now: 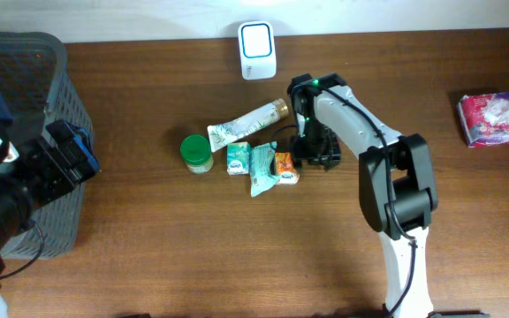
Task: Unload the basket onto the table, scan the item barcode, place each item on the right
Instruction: 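Reach the right gripper to the orange packet and grasp it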
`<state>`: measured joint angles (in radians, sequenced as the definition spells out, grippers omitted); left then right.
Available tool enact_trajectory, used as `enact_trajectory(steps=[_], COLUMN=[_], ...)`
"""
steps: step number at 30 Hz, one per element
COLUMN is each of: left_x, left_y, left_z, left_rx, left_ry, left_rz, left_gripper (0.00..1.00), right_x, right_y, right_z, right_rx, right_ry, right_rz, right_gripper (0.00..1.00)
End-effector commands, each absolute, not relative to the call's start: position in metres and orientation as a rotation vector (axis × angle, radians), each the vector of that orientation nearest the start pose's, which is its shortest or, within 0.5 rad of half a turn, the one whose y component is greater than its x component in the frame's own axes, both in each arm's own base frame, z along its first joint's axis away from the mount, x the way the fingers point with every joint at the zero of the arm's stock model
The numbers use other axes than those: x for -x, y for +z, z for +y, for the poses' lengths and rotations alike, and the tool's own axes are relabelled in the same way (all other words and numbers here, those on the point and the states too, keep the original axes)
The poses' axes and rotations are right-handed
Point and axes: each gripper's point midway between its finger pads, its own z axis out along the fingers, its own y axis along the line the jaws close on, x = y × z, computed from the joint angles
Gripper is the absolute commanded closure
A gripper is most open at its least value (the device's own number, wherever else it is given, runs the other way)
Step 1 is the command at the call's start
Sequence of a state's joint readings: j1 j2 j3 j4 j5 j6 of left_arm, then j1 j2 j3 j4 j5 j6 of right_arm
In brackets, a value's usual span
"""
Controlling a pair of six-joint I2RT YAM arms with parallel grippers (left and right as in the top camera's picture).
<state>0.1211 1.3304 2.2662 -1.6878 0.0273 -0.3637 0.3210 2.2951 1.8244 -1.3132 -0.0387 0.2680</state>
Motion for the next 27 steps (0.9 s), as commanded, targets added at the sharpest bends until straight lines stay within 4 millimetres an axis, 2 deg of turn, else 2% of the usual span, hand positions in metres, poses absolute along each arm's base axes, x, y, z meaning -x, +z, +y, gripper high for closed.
enact_trajectory(steps=[1, 3, 4, 6, 7, 8, 9, 10, 15, 17, 21, 22, 25, 27], left_x=[-0.232, -0.232, -0.232, -0.232, -0.232, -0.232, -0.232, -0.232, -0.232, -0.232, -0.232, -0.232, -0.232, -0.232], left_y=[0.435, 0.435, 0.435, 0.435, 0.435, 0.435, 0.435, 0.435, 0.435, 0.435, 0.435, 0.435, 0.435, 0.435], left_z=[0.024, 0.024, 0.024, 0.024, 0.024, 0.024, 0.024, 0.024, 0.024, 0.024, 0.024, 0.024, 0.024, 0.024], left_rx=[0.56, 0.56, 0.56, 0.56, 0.56, 0.56, 0.56, 0.56, 0.56, 0.561, 0.56, 0.56, 0.561, 0.56], left_ry=[-0.164, -0.164, -0.164, -0.164, -0.164, -0.164, -0.164, -0.164, -0.164, -0.164, -0.164, -0.164, -0.164, -0.164], left_rz=[2.26, 2.26, 2.26, 2.26, 2.26, 2.26, 2.259, 2.259, 2.26, 2.259, 2.259, 2.259, 2.26, 2.259], left_gripper=[0.01, 0.01, 0.01, 0.01, 0.01, 0.01, 0.01, 0.01, 0.01, 0.01, 0.01, 0.01, 0.01, 0.01], right_x=[-0.378, -0.376, -0.375, -0.375, -0.374, -0.373, -0.371, -0.37, -0.373, -0.377, -0.371, -0.371, -0.379, -0.386], right_y=[0.02, 0.028, 0.033, 0.041, 0.047, 0.052, 0.059, 0.059, 0.052, 0.037, 0.009, 0.003, -0.004, 0.001], right_z=[0.071, 0.057, 0.058, 0.09, 0.119, 0.138, 0.156, 0.16, 0.177, 0.174, 0.181, 0.176, 0.126, 0.104], right_rx=[-0.16, -0.218, -0.238, -0.072, 0.078, 0.207, 0.357, 0.387, 0.429, 0.316, 0.261, 0.228, -0.108, -0.178], right_ry=[-0.3, -0.3, -0.263, 0.084, 0.383, 0.591, 0.762, 0.783, 0.764, 0.632, 0.594, 0.514, 0.031, -0.037], right_rz=[3.303, 3.327, 3.344, 3.391, 3.377, 3.335, 3.273, 3.26, 3.227, 3.259, 3.266, 3.277, 3.292, 3.279], right_gripper=[0.38, 0.38, 0.38, 0.38, 0.38, 0.39, 0.39, 0.39, 0.49, 0.5, 0.51, 0.53, 0.53, 0.54])
